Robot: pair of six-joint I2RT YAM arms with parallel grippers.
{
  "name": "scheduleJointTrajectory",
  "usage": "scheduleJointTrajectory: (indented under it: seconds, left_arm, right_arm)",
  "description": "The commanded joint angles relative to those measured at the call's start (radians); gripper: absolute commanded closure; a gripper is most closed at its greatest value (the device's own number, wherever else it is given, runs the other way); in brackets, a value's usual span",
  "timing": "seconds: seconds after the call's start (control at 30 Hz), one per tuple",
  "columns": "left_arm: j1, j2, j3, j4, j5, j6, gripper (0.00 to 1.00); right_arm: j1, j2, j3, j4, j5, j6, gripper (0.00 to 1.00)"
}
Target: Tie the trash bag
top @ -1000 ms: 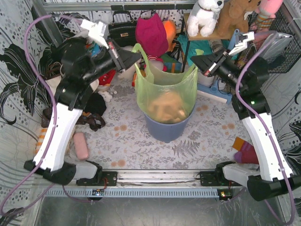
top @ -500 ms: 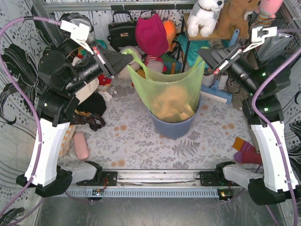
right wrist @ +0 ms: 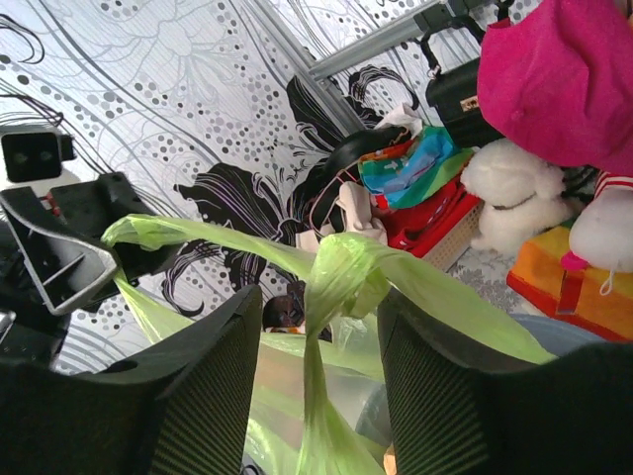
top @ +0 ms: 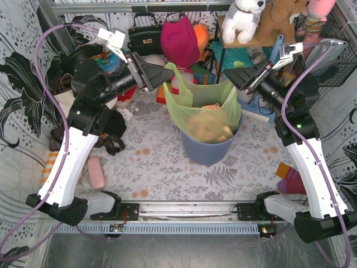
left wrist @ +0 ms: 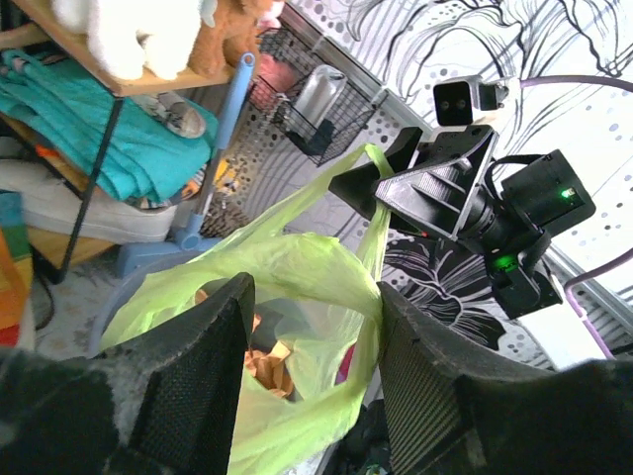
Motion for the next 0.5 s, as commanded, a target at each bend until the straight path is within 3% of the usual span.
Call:
scheduleJointTrajectory:
  seconds: [0.0,0.2,0.27,0.37,0.43,0.47]
  left_arm:
    - [0.003,0.047,-0.001,0.192,0.095,-0.068,0.4]
    - [0.001,0.109,0.025,0.251,0.178,-0.118,0.47]
    - [0.001,0.11,0.018,0.308,0.208,-0.157,0.56]
    - [0.001,0.12,0.043,0.383,0.253,-0.216,0.81]
    - [0.007,0.135,0.108,0.363,0.256,-0.213,0.87]
    - [0.011,0.146,0.169,0.321,0.245,-0.194,0.88]
  right_arm:
    - [0.003,-0.006,0.032,0.093,-0.022,0.009,0.5]
    - [0.002,0.01,0.063,0.094,-0.022,0.006,0.56]
    - [0.003,0.015,0.073,0.095,-0.019,0.005,0.65]
    - [0.002,0.034,0.112,0.089,-0.01,0.007,0.9]
    - [0.003,0.059,0.177,0.083,-0.015,0.008,1.0]
    - [0.003,0.078,0.225,0.075,-0.024,0.009,1.0]
